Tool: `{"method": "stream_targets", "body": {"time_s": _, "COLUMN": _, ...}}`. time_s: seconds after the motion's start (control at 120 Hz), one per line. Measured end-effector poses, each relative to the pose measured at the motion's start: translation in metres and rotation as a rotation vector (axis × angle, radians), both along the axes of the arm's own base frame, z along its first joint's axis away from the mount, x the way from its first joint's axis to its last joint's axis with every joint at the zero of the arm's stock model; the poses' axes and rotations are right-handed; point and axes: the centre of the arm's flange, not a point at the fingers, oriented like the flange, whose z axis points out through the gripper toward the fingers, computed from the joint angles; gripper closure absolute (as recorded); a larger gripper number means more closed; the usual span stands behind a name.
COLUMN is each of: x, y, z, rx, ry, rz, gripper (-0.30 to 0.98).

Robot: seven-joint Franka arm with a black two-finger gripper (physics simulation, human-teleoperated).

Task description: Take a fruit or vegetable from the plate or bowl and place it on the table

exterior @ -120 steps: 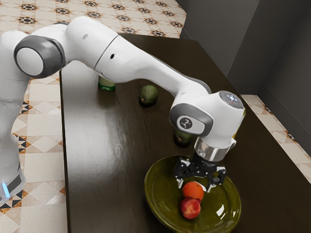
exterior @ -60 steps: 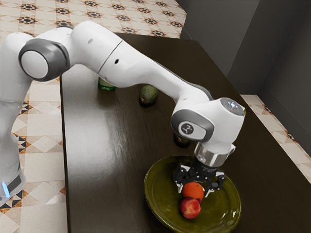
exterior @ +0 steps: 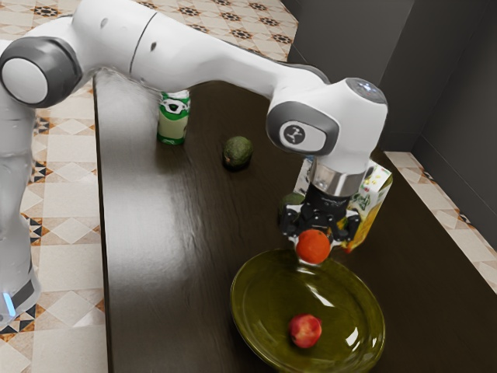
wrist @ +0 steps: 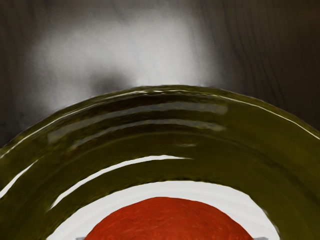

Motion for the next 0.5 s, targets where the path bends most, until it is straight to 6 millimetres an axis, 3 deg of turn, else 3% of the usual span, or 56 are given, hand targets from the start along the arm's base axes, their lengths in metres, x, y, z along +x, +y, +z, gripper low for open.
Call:
{"method": "stream_targets", "body": {"time_s": 0.092, "x": -0.014, "y": 0.028, "z": 0.026, "rx": 0.019, "ry": -0.010, "rz": 0.034, "gripper": 0.40}}
{"method": "stream_targets", "body": {"time_s": 0.217, "x": -0.045, "y": 0.095, "z": 0.041, "rx": 0.041, "ry": 0.009, "rz": 0.136, "gripper": 0.40}}
{"method": "stream_targets", "body": {"time_s": 0.375, "x": -0.068, "y": 0.169, "z": 0.023, "rx": 0.038, "ry": 0.069, "rz": 0.252, "gripper": 0.40}}
{"method": "stream_targets", "body": {"time_s": 0.5, "x": -0.071, "y": 0.195, "z": 0.013, "rx": 0.026, "ry": 0.086, "rz": 0.289, "gripper": 0.39}}
